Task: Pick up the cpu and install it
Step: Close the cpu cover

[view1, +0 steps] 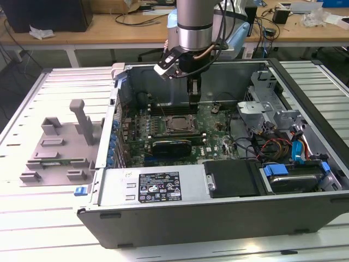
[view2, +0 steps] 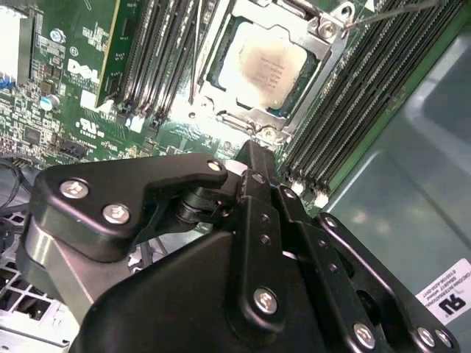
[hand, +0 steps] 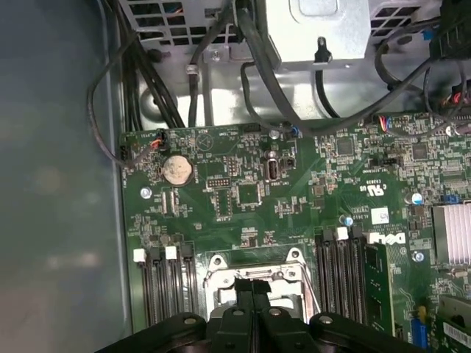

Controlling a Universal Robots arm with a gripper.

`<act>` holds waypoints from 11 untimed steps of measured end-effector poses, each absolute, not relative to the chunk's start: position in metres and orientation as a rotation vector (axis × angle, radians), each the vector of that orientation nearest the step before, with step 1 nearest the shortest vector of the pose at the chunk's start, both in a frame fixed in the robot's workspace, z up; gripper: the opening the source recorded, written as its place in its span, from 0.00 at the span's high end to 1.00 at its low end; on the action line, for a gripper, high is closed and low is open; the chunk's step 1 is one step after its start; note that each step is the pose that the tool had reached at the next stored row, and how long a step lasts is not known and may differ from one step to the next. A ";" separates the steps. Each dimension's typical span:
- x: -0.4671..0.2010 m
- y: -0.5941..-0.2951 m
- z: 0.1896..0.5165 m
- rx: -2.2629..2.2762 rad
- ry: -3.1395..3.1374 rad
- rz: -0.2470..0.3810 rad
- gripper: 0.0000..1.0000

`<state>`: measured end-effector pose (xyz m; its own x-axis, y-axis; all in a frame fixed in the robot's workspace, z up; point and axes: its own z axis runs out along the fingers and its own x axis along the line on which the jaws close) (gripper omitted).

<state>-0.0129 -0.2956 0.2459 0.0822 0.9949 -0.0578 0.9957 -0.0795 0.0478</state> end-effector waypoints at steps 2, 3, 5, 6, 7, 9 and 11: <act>-0.019 -0.300 0.245 2.255 2.079 -0.016 0.89; -0.022 -0.301 0.245 2.255 2.079 -0.015 0.89; -0.029 -0.304 0.244 2.255 2.079 -0.016 0.89; -0.031 -0.304 0.243 2.255 2.079 -0.016 0.89; -0.033 -0.305 0.242 2.255 2.079 -0.015 0.89; -0.038 -0.307 0.241 2.255 2.079 -0.016 0.89; -0.040 -0.312 0.240 2.255 2.079 -0.016 0.89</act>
